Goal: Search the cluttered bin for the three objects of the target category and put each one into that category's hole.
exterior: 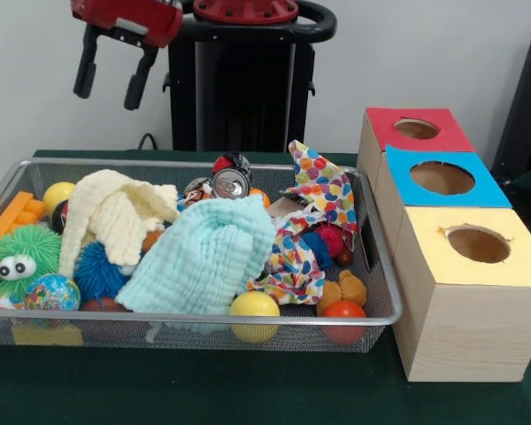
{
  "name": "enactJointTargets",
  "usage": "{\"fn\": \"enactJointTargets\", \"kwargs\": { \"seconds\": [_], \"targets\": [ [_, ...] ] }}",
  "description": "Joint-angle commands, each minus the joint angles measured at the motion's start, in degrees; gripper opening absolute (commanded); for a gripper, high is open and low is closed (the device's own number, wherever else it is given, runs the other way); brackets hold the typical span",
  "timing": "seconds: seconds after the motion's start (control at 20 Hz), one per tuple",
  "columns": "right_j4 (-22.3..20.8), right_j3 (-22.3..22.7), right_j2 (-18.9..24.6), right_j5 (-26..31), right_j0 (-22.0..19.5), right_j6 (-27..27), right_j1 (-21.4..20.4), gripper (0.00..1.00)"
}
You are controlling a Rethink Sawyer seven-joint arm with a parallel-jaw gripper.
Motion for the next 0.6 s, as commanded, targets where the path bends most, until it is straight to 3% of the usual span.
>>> {"fn": "enactJointTargets", "kwargs": {
  "seconds": [0.05, 0.6],
  "targets": [
    [4.2, -4.6, 4.3, -6.0, -2.6, 8.7, 1.5, 1.00],
    [3.9, -7.4, 4.0, -5.6, -4.0, 8.3, 2.5, 1.00]
  ]
}}
